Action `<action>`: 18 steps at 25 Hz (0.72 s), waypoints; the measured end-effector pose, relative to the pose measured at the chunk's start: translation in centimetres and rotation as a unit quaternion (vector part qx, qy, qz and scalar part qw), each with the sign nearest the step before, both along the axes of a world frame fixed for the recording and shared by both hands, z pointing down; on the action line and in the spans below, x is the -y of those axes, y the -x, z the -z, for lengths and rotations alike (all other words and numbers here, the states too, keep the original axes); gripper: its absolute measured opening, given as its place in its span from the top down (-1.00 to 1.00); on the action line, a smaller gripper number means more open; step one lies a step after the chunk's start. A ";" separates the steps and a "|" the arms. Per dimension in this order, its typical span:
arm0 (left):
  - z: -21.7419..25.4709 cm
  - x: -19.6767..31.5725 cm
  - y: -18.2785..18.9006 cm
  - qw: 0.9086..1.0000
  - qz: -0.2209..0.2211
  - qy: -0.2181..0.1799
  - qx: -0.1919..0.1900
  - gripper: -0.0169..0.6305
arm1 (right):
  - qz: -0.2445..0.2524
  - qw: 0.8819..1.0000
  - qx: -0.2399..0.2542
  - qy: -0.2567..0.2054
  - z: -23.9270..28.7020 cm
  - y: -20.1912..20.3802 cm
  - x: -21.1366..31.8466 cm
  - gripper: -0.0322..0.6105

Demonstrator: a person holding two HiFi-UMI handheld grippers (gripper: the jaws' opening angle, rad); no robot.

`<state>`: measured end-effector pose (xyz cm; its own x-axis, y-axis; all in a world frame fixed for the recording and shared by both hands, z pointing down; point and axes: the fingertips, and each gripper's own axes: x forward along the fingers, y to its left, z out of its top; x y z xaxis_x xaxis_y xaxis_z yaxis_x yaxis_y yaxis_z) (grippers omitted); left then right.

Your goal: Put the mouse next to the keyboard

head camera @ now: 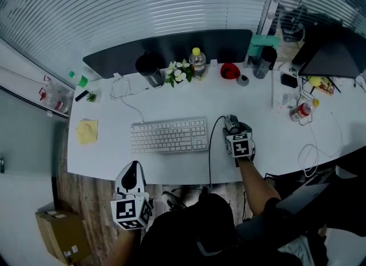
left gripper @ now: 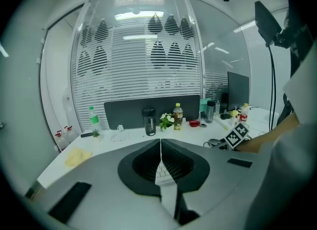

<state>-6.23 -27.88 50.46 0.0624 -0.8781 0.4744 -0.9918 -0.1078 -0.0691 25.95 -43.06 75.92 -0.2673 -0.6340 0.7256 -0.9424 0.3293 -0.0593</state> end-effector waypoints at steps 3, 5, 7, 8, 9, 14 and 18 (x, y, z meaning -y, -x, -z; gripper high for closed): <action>-0.3 -0.2 -0.2 1.000 0.000 0.007 -0.003 0.85 | 0.005 1.000 -0.005 -0.002 -0.1 0.2 0.0 -0.04; -0.4 -0.1 -0.5 1.000 -0.005 0.007 -0.004 0.86 | 0.005 1.000 -0.006 -0.010 -0.3 0.2 0.2 -0.05; -0.3 0.0 -0.7 1.000 -0.011 0.001 -0.002 0.85 | 0.002 1.000 -0.009 -0.011 -0.4 0.1 0.1 -0.06; -0.3 0.1 -0.7 1.000 -0.013 0.001 -0.002 0.85 | 0.002 1.000 -0.011 -0.009 -0.3 0.1 0.0 -0.06; -0.4 0.0 -0.6 1.000 -0.013 0.002 -0.003 0.85 | 0.002 1.000 -0.013 -0.005 -0.1 0.2 -0.1 -0.08; -0.2 0.2 -0.7 1.000 -0.016 -0.002 -0.010 0.85 | 0.025 0.999 -0.019 0.004 1.0 0.6 -0.7 -0.25; 0.1 0.2 -0.9 0.999 -0.032 -0.005 -0.019 0.85 | 0.021 1.000 -0.005 -0.020 4.2 0.4 -1.5 -0.25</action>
<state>-5.36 -28.07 50.39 0.1366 -0.8768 0.4611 -0.9846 -0.1713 -0.0339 25.53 -41.51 71.72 -0.2871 -0.6515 0.7022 -0.9284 0.3699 -0.0364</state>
